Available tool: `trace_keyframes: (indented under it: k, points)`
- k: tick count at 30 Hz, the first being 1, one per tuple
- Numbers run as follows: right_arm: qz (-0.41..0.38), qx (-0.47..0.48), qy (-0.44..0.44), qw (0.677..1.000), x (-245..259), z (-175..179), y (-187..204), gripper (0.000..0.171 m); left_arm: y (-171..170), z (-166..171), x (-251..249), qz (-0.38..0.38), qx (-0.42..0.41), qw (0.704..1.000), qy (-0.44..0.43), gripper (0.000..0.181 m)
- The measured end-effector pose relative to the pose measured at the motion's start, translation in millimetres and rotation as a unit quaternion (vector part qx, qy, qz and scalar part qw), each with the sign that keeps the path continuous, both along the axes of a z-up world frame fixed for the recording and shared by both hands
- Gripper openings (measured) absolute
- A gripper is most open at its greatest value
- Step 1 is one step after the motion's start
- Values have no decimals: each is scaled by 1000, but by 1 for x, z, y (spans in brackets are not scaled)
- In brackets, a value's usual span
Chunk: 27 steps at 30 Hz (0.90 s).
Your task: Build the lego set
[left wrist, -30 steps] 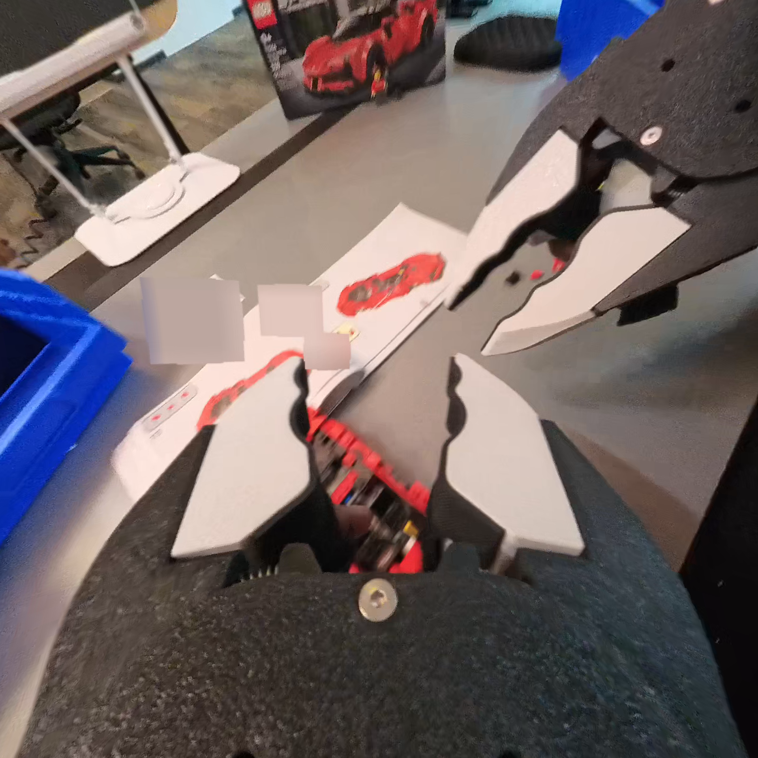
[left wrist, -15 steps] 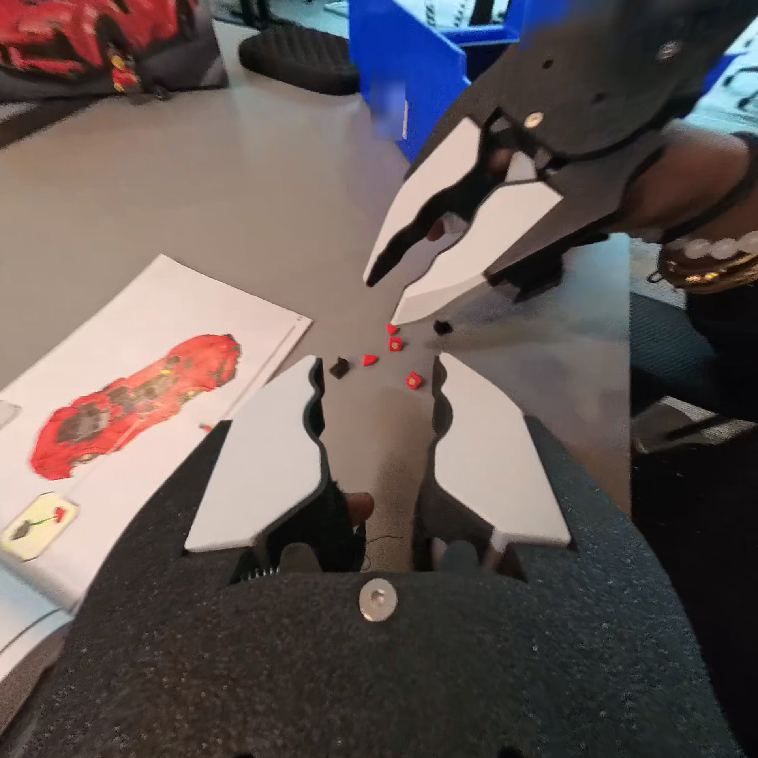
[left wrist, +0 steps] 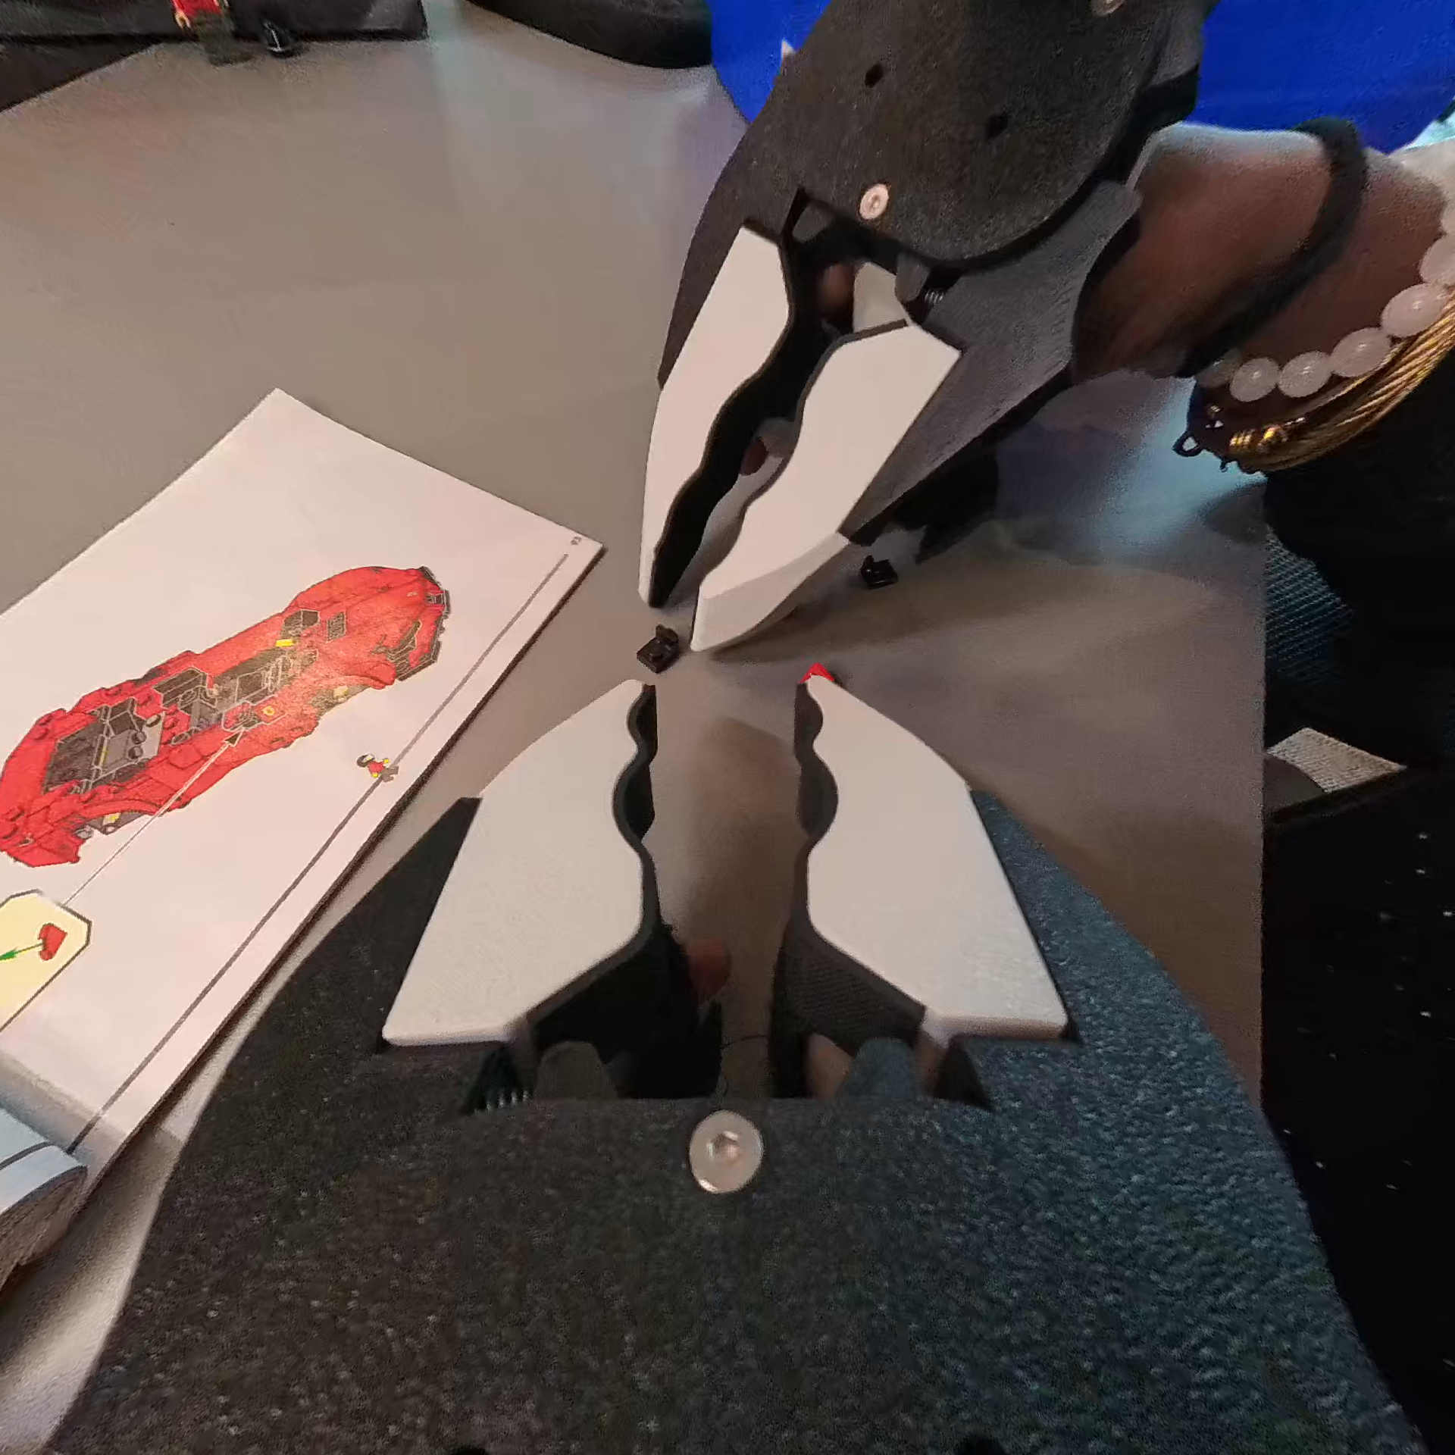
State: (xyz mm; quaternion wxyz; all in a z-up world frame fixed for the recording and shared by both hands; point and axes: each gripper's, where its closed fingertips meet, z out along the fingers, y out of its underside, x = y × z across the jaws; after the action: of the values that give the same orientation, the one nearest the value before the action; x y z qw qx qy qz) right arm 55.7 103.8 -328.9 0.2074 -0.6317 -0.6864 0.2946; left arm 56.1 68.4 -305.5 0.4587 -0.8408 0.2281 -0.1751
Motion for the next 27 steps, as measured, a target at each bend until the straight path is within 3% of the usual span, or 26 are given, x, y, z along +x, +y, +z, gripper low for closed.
trace_keyframes:
  k: [12,14,21,27]
  points:
    - [17,17,4,1000,-6,-3,1,8,1,4,-3,8,-6,999,-40,33]
    - [11,9,13,1000,-7,-2,4,8,2,4,-5,14,-6,999,-40,43]
    - [2,-135,138,981,-14,47,-3,8,3,16,-9,21,28,997,-65,48]
    - [4,-196,176,965,-19,61,-7,8,3,27,-7,14,81,995,-61,43]
